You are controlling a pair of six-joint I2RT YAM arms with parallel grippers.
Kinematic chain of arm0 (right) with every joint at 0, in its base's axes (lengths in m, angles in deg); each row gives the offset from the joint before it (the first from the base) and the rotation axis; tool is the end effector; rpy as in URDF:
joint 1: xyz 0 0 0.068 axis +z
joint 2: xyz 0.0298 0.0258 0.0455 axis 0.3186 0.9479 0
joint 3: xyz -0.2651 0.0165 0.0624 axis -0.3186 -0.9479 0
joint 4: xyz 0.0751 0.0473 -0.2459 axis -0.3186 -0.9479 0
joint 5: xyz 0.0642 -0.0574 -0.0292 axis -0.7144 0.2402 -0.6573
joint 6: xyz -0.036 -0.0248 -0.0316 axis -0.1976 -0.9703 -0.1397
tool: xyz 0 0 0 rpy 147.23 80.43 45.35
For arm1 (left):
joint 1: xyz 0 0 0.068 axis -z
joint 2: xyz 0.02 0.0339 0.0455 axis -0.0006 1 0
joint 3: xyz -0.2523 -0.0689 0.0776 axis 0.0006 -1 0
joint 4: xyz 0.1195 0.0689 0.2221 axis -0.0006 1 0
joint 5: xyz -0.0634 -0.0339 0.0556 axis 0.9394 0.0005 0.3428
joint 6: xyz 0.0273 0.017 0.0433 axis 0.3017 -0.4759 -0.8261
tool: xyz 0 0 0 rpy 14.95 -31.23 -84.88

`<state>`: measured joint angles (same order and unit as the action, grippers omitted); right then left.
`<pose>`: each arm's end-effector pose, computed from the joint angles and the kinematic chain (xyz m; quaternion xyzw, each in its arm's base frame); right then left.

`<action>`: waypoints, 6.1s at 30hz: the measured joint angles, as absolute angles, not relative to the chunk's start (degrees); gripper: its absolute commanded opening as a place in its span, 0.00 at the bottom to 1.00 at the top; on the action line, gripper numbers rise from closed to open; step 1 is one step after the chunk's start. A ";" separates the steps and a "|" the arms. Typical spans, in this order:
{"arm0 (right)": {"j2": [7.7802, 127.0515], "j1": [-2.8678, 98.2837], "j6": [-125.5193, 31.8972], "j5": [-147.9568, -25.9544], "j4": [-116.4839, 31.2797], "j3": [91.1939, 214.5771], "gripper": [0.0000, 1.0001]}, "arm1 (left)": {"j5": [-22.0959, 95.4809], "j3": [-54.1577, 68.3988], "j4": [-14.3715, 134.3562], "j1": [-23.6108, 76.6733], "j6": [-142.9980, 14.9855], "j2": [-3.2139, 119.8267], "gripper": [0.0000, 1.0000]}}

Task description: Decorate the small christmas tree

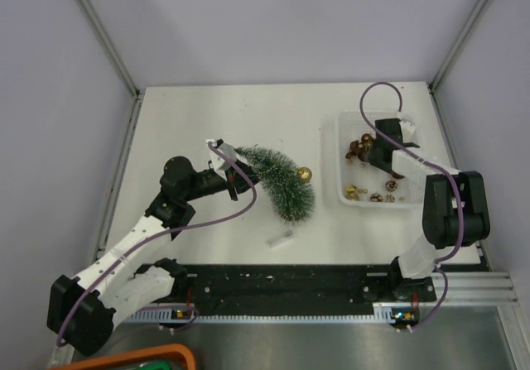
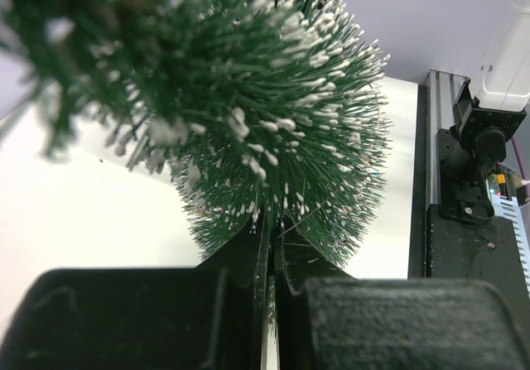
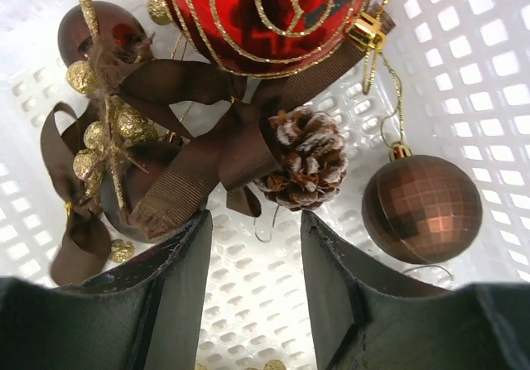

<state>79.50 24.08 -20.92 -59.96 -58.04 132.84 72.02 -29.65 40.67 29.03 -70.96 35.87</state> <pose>0.3288 0.0197 0.1887 0.2713 0.8979 -0.0502 0.3431 0.1738 -0.1243 0.3142 0.3989 0.5626 -0.4389 0.5760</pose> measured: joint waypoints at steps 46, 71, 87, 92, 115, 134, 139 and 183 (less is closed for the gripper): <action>84.48 27.47 -19.47 -68.48 -47.33 136.52 0.45 | 70.69 -32.41 39.16 29.03 -70.79 33.27 0.00; 73.77 27.47 -19.78 -71.96 -53.84 134.96 0.22 | 70.52 -32.45 39.14 29.03 -70.74 33.25 0.00; 58.85 27.16 -20.55 -84.22 -61.21 129.26 0.49 | 70.54 -32.47 39.14 29.03 -70.53 33.25 0.00; 61.38 26.66 -20.48 -85.31 -61.32 129.39 0.52 | 70.54 -32.47 39.14 29.03 -70.35 33.25 0.00; 62.89 20.76 -18.53 -70.17 -60.40 131.51 0.54 | 70.54 -32.47 39.16 29.03 -70.13 33.25 0.00; 77.38 19.03 -17.31 -65.40 -54.89 129.43 0.53 | 70.54 -32.49 39.09 29.03 -69.89 33.25 0.00; 80.53 19.03 -16.81 -65.45 -53.78 129.46 0.49 | 70.54 -32.49 39.11 29.03 -69.70 33.25 0.00; 77.58 18.83 -19.17 -61.56 -52.33 131.71 0.47 | 70.54 -32.41 39.00 29.03 -69.72 33.64 0.00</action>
